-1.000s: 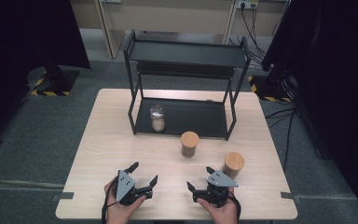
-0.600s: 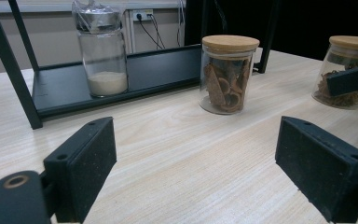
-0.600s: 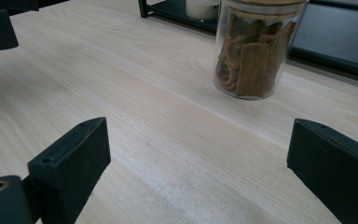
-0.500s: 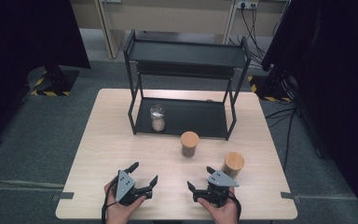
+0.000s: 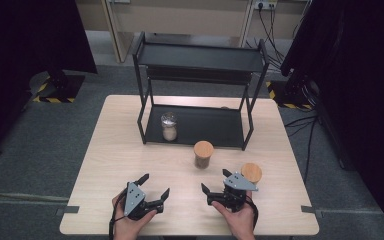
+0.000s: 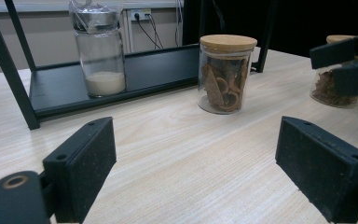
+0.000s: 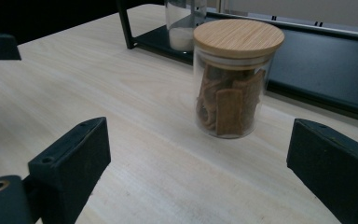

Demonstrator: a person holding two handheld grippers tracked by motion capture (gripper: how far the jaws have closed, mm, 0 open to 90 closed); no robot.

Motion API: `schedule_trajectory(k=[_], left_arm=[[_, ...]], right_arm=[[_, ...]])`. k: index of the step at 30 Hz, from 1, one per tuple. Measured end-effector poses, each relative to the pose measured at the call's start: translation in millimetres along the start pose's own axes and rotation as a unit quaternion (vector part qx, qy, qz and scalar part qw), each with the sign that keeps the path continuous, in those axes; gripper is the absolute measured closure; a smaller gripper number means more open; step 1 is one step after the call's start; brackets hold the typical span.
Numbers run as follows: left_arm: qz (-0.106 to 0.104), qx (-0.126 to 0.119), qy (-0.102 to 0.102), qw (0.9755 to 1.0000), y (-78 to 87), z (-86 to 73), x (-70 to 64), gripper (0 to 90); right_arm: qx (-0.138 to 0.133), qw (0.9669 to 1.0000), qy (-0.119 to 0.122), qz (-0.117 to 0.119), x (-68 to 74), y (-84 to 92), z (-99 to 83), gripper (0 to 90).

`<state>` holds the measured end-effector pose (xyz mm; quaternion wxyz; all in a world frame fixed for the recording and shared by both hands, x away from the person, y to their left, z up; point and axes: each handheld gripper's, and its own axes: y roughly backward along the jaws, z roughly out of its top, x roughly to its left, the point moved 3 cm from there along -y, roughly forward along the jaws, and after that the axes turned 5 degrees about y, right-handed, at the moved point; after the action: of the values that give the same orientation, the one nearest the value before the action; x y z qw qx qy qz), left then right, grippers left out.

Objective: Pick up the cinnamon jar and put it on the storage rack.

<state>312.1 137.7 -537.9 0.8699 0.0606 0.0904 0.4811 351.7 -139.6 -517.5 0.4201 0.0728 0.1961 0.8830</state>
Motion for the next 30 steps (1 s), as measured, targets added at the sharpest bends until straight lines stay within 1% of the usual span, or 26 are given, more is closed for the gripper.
schedule_trajectory(k=[7,13,17,25,27,30], left_arm=[[0.0,-0.001,-0.005,1.0,0.2,-0.1,-0.7,11.7],[0.0,-0.001,-0.007,1.0,0.4,-0.1,-1.0,11.7],[-0.002,-0.002,-0.008,1.0,0.5,-0.1,-1.1,11.7],[-0.004,-0.002,-0.011,0.9999,0.8,-0.3,-2.3,11.7],[-0.004,-0.001,-0.012,0.9999,0.7,-0.3,-2.6,11.7],[-0.005,-0.001,-0.01,0.9999,0.7,-0.3,-2.2,11.7]], right_arm=[[-0.005,0.9999,0.0,-0.012,-5.5,-10.9,10.3,7.1],[-0.009,0.9997,0.004,-0.022,-11.3,-26.2,26.3,8.0],[-0.008,0.9996,0.002,-0.027,-15.8,-37.0,33.7,8.4],[0.007,0.9995,0.002,-0.032,-20.3,-57.8,34.9,10.8],[0.009,0.9994,0.0,-0.032,-22.2,-61.8,34.5,12.6],[0.01,0.9994,0.004,-0.033,-24.1,-66.3,35.1,16.0]])
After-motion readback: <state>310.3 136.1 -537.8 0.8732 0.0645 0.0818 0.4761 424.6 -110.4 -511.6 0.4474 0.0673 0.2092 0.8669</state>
